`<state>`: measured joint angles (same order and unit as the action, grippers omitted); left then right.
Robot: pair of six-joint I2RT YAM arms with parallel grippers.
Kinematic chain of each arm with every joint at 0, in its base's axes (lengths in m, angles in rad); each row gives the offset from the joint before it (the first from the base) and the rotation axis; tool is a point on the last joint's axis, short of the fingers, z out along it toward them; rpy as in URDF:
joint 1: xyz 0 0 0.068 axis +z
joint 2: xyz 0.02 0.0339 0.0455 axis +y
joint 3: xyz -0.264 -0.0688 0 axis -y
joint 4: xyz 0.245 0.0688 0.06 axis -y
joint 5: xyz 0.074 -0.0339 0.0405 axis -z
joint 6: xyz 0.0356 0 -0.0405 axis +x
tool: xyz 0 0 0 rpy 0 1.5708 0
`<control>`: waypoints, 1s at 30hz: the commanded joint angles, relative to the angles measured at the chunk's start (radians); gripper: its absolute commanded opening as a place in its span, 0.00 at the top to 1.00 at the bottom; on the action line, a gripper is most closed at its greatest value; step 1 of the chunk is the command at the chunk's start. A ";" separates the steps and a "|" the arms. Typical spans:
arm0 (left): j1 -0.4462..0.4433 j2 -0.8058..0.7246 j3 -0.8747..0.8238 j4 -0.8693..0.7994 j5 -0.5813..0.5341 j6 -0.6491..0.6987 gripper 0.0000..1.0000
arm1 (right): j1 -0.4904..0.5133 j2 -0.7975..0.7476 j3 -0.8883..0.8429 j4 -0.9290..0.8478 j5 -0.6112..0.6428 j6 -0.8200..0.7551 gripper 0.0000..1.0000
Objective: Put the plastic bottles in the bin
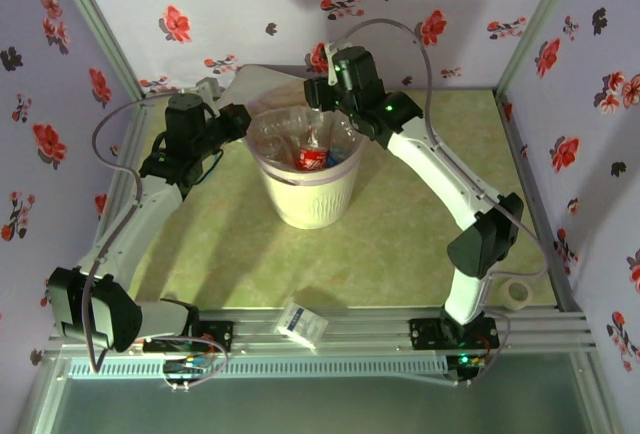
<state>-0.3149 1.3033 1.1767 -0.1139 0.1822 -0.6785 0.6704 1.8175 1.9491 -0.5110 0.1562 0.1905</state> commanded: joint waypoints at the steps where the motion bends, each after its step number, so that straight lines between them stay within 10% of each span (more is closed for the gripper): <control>1: -0.007 0.030 -0.002 -0.101 0.008 0.027 1.00 | 0.004 0.122 -0.050 -0.331 -0.062 -0.003 0.41; 22: 0.002 -0.010 -0.010 -0.097 0.008 0.025 1.00 | -0.125 -0.005 -0.012 -0.376 -0.118 0.070 0.30; 30: 0.004 -0.038 0.034 -0.118 0.008 0.035 1.00 | -0.126 -0.003 0.248 -0.435 -0.098 0.036 0.18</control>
<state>-0.3157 1.2896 1.1870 -0.1558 0.2108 -0.6750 0.5495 1.8030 2.1143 -0.8120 0.0448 0.2630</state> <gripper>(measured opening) 0.062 0.811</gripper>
